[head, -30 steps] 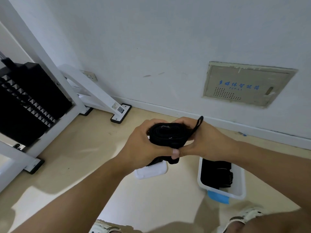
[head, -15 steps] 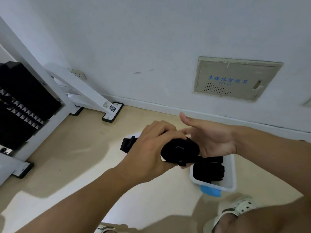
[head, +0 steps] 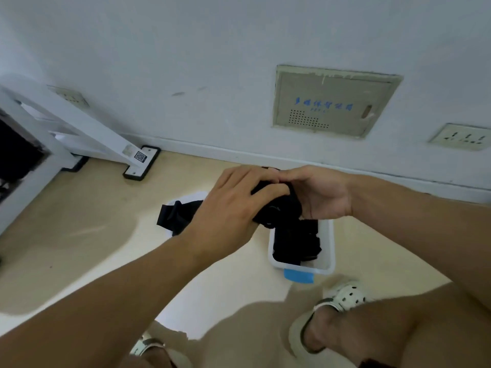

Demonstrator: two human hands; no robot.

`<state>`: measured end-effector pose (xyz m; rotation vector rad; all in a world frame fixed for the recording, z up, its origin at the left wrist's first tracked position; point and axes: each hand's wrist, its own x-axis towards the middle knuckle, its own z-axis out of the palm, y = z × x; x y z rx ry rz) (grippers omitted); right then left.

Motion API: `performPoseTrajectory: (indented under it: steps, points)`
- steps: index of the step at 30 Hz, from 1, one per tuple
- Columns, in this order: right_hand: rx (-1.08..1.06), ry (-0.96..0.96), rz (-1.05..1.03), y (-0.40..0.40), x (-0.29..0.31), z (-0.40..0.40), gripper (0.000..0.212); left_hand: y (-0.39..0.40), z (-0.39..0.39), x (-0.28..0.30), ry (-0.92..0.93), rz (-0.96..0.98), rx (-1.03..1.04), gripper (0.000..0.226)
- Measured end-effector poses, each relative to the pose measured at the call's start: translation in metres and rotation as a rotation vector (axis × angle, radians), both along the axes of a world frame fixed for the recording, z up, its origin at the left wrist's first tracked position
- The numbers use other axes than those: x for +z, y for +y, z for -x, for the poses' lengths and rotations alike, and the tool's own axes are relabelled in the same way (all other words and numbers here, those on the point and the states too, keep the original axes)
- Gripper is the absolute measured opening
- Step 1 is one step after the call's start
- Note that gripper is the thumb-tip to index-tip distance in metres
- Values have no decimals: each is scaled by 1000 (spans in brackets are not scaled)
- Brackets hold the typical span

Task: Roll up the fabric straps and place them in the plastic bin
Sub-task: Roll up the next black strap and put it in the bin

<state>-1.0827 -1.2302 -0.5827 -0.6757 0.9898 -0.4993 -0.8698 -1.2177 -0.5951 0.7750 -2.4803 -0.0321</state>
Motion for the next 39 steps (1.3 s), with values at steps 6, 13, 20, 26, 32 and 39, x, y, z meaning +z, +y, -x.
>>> performPoseTrajectory:
  steps: [6,13,20,26,32,39]
  points:
    - [-372,318,30,-4,-33,40,44,-17,24,-10,-258,-268,77,83]
    - [-411,882,159,-1,-98,75,42,-45,57,-34,-486,-492,147,79]
    - [-26,1153,266,-26,-172,74,58,-49,78,-55,-578,-543,124,73]
    - [437,1276,285,-30,-222,74,69,-55,68,-68,-645,-595,167,70]
    - [643,1233,273,-32,-239,74,71,-60,63,-75,-687,-651,178,71]
    - [1066,1268,361,-26,-244,60,67,-59,66,-78,-694,-654,154,68]
